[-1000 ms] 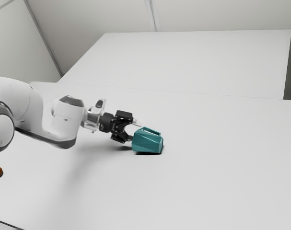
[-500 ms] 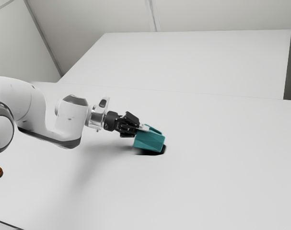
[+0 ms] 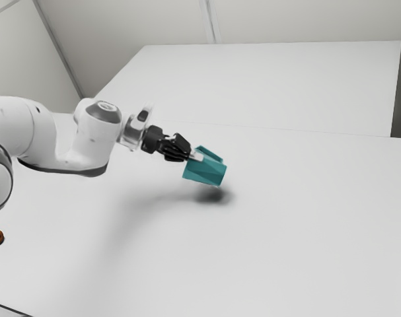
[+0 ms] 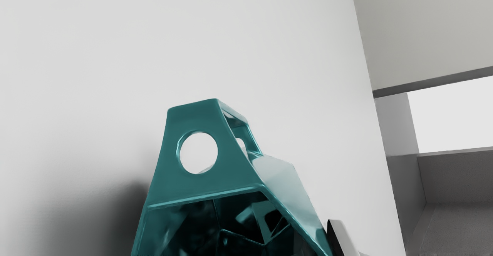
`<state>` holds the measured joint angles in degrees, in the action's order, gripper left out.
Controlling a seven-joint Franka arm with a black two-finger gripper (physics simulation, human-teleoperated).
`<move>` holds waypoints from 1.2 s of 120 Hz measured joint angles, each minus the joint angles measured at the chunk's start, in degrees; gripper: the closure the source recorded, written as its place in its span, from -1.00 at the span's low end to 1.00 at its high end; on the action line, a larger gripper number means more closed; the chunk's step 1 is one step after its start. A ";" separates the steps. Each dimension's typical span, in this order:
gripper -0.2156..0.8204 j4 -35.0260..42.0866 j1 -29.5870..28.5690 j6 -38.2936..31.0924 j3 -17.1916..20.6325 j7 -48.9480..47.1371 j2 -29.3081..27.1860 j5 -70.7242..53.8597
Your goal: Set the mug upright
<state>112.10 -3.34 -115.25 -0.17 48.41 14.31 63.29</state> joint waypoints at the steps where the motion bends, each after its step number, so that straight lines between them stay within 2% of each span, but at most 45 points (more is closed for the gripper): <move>1: 0.91 -0.43 0.00 -0.05 0.00 -0.14 -0.02 -0.95; 28: 0.93 -12.76 0.15 -0.26 2.25 -7.53 1.68 -36.61; 46: 0.93 -15.57 0.57 -0.82 4.78 -14.30 4.17 -55.92; 66: 0.93 -15.13 1.32 -3.45 4.80 -22.32 6.95 -63.38; 100: 0.92 -12.48 1.73 -6.67 4.52 -33.94 8.22 -65.74; 125: 0.09 -12.07 1.74 -7.27 4.48 -39.78 8.24 -64.88; 144: -0.26 -12.74 1.75 -6.70 4.28 -43.13 7.41 -64.68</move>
<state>99.36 -1.59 -121.95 4.11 5.28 21.73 -1.39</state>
